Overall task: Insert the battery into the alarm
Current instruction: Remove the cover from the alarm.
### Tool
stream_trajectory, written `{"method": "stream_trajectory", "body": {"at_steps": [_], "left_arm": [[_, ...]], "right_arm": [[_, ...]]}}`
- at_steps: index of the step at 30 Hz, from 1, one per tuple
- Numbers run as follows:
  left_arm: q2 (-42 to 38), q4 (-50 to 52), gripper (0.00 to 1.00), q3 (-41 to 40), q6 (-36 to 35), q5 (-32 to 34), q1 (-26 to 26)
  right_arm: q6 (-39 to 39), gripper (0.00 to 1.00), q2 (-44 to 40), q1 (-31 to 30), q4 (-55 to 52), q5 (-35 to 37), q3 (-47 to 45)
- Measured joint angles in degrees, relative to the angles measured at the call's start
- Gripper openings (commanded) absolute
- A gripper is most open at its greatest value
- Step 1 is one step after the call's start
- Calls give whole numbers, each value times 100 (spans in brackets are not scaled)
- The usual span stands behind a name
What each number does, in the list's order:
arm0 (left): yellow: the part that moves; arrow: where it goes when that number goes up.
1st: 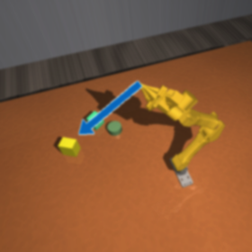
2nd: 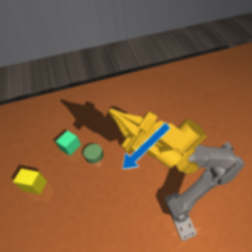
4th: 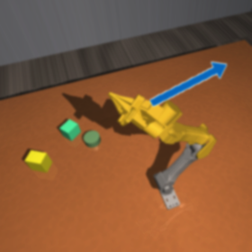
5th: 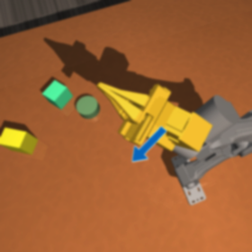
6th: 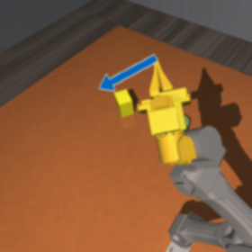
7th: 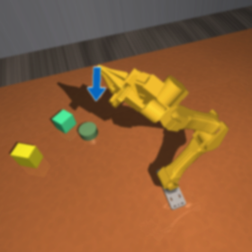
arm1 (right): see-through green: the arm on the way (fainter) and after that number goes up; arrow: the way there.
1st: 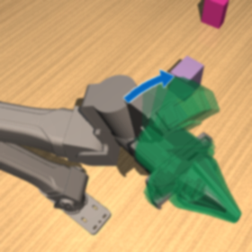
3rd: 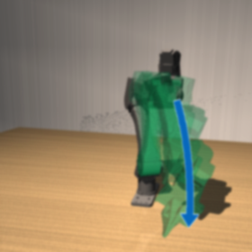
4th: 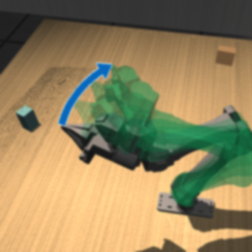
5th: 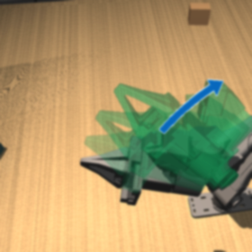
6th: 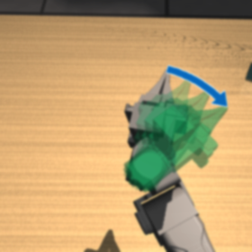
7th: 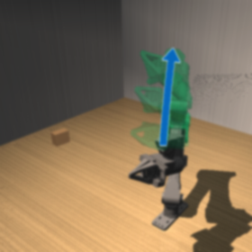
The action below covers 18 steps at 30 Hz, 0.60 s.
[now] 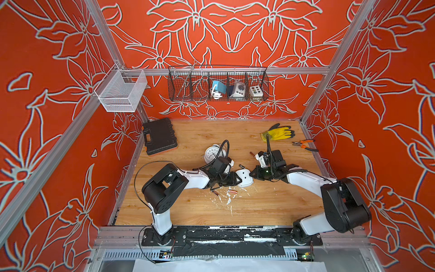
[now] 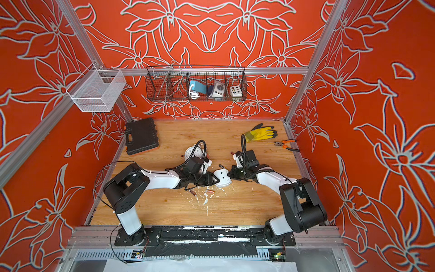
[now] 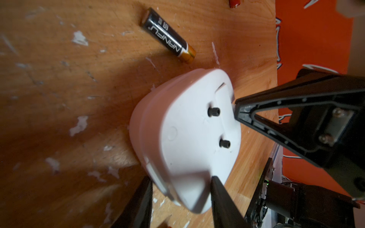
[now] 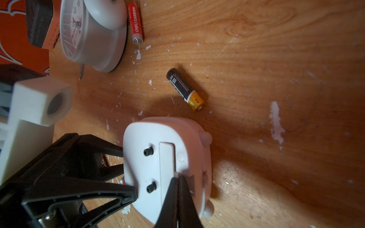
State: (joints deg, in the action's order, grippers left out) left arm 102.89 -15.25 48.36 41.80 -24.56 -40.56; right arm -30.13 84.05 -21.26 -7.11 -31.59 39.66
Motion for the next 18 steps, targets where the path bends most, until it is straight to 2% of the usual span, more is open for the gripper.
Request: {"method": "stream_trajectory", "body": {"at_steps": [8, 18], "left_arm": [[0, 7, 41, 2, 0, 2, 0], [0, 7, 41, 4, -2, 4, 0]], "right_arm": [[-22, 0, -57, -2, -35, 17, 0], [-57, 0, -560, 70, -175, 90, 0]]}}
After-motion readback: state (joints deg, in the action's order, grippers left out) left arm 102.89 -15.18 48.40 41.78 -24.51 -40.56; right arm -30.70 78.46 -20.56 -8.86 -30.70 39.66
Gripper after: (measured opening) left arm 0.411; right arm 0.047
